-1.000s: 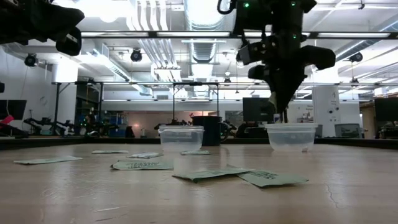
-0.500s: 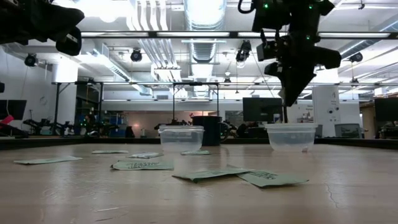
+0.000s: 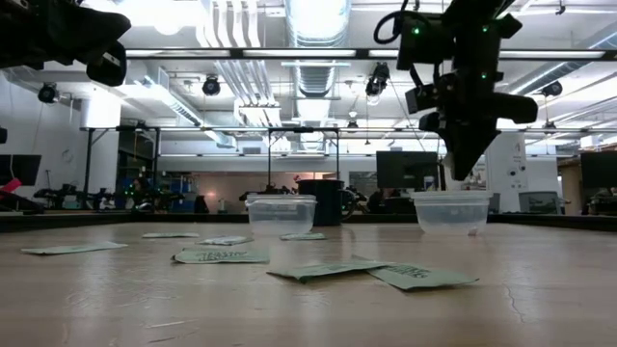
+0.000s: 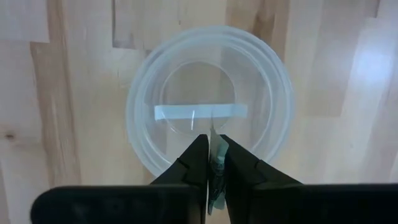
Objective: Pick and place items into bin
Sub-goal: Put the white stevia packet into the right transparent bin
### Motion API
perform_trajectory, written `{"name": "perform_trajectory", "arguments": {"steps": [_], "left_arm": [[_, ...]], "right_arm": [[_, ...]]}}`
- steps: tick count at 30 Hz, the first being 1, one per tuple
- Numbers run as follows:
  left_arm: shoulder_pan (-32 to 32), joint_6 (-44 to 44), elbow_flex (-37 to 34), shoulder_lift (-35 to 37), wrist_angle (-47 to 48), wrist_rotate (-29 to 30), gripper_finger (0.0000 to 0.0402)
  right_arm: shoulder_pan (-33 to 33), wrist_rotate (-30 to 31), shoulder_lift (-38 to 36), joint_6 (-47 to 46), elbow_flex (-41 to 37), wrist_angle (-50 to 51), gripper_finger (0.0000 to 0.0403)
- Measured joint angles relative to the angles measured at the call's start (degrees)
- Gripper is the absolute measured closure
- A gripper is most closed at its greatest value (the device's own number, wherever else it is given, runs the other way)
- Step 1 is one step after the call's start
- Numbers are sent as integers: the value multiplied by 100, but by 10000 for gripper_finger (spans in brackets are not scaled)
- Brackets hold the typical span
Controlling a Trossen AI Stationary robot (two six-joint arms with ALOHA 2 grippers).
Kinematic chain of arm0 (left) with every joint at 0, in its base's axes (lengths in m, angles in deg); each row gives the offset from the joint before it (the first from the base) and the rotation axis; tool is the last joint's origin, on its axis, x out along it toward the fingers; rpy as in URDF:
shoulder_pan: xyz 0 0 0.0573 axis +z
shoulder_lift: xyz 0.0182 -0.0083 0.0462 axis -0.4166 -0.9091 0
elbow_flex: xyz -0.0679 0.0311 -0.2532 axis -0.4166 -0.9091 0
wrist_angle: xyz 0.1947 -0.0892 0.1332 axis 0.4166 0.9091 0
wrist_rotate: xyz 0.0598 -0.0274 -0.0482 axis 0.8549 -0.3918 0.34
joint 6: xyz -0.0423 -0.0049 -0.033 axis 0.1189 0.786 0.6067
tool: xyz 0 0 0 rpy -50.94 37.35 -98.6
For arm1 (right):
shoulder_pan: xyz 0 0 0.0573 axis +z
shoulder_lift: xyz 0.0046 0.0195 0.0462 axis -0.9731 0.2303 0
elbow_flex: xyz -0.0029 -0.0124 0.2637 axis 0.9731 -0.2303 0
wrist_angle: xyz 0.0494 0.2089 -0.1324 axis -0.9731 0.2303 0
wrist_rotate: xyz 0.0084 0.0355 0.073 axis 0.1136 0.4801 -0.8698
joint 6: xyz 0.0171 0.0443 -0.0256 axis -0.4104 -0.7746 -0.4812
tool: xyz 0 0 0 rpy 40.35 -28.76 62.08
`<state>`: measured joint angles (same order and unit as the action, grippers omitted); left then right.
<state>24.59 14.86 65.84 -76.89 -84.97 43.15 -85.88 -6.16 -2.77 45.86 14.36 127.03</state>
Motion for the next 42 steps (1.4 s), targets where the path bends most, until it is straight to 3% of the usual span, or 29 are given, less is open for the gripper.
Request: {"name": "perform_trajectory", "arguments": {"steps": [9, 25, 34, 42], "left_arm": [[1, 0, 0, 0, 0, -1, 401], [1, -2, 0, 0, 0, 0, 401], [1, -2, 0, 0, -1, 1, 401], [0, -2, 0, 0, -1, 0, 401]], "right_arm": [[3, -11, 2, 91, 63, -17, 345], [3, -11, 2, 87, 63, -41, 256], [123, -107, 2, 91, 63, -45, 245], [702, -125, 4, 61, 209, -69, 252]]}}
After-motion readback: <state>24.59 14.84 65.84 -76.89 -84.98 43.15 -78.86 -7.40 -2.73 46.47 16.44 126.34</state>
